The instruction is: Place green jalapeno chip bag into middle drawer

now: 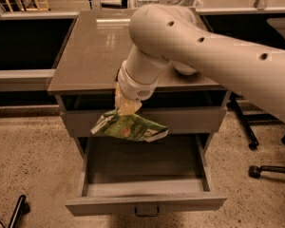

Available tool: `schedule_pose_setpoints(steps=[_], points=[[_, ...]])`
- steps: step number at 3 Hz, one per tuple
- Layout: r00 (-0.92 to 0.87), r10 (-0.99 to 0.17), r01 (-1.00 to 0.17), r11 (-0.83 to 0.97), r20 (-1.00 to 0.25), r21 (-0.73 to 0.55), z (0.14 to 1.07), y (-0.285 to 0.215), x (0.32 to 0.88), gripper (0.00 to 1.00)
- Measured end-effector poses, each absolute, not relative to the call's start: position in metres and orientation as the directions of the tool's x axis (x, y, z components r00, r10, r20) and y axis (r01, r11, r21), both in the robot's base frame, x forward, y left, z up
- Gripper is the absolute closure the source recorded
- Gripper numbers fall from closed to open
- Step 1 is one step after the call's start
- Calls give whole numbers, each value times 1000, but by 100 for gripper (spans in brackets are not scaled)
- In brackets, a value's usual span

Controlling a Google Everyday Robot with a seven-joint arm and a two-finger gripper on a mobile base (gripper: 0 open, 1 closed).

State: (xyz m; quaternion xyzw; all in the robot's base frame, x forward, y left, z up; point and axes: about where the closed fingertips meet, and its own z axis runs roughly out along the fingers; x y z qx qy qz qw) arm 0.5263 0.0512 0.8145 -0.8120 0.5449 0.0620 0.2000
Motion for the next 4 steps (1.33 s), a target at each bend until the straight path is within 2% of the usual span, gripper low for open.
schedule_pose_setpoints(steps=[1, 2, 4], points=[[277, -917, -954, -229, -286, -191, 782, 24, 535, 100], [231, -923, -966, -179, -307, -189, 758, 12, 538, 100], [242, -908, -958, -168, -342, -232, 745, 6, 542, 100]])
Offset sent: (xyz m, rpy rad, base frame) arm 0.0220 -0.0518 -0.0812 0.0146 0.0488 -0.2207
